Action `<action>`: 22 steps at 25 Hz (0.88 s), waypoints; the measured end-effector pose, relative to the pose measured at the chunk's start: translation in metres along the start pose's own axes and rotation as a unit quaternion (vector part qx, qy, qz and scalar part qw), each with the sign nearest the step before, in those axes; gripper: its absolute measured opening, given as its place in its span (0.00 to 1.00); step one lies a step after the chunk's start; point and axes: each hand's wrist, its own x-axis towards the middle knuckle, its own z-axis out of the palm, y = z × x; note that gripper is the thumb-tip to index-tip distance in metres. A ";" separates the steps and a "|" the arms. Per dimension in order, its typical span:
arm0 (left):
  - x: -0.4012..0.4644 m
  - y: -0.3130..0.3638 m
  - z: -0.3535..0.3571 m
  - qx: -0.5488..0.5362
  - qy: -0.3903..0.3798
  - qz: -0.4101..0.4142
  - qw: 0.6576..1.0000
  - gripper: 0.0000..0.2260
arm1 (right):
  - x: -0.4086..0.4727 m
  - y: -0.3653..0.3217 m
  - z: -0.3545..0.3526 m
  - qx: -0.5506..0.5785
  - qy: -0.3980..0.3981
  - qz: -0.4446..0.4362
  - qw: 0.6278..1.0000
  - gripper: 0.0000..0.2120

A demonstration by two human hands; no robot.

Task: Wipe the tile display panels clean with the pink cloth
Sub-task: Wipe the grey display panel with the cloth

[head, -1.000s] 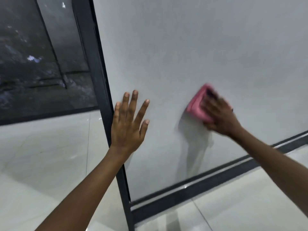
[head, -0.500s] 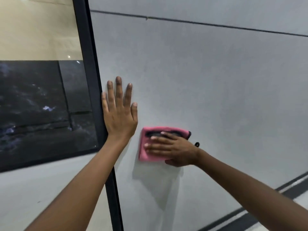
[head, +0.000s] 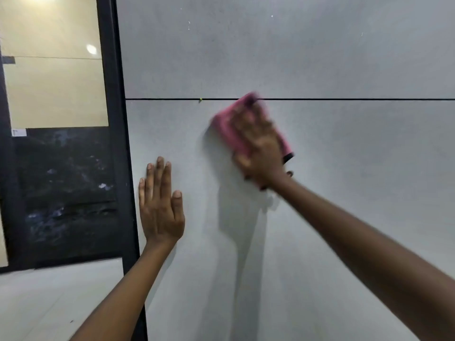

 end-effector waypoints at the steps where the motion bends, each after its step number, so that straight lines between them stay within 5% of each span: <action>1: 0.002 0.000 -0.002 -0.021 0.005 -0.013 1.000 0.25 | -0.030 -0.031 0.012 -0.001 -0.065 -0.132 0.989 0.32; 3: 0.003 0.001 -0.005 -0.013 -0.008 -0.017 1.000 0.25 | -0.087 -0.051 0.011 0.000 -0.188 -0.313 0.931 0.31; 5: -0.001 0.001 -0.006 0.030 -0.032 -0.004 0.999 0.25 | -0.099 -0.015 -0.009 0.008 -0.204 -0.343 0.917 0.29; 7: -0.002 0.001 -0.004 0.070 -0.049 0.005 0.996 0.25 | -0.085 0.044 -0.030 -0.020 -0.126 -0.206 0.970 0.28; 9: 0.002 0.001 -0.002 0.093 -0.061 0.013 0.994 0.26 | -0.058 0.105 -0.060 -0.036 -0.024 0.026 0.999 0.32; 11: 0.000 0.002 -0.001 0.089 -0.067 0.024 0.993 0.26 | -0.044 0.125 -0.074 -0.003 0.058 0.249 0.967 0.36; 13: -0.027 0.000 -0.001 0.069 -0.075 0.024 0.995 0.26 | -0.059 0.096 -0.058 -0.004 0.089 0.316 0.945 0.36; 14: -0.055 -0.001 -0.001 0.072 -0.082 0.017 0.994 0.25 | -0.084 0.073 -0.042 -0.012 0.077 0.266 0.961 0.35; 16: -0.123 -0.005 -0.005 0.102 -0.094 0.028 0.990 0.24 | -0.164 0.007 -0.008 -0.012 -0.043 0.018 0.999 0.36; 17: -0.148 -0.010 -0.006 0.121 -0.102 0.051 0.986 0.24 | -0.207 -0.030 0.003 -0.009 -0.144 -0.136 0.980 0.36; 19: -0.167 -0.019 -0.005 0.131 -0.118 0.075 0.981 0.24 | -0.274 -0.077 0.013 -0.009 -0.298 -0.360 0.884 0.34; 20: -0.165 -0.021 -0.005 0.130 -0.117 0.073 0.982 0.25 | -0.288 -0.081 0.014 0.007 -0.321 -0.387 0.865 0.32; 22: -0.161 -0.019 -0.006 0.123 -0.113 0.070 0.983 0.26 | -0.271 -0.059 0.004 0.050 -0.283 -0.312 0.906 0.26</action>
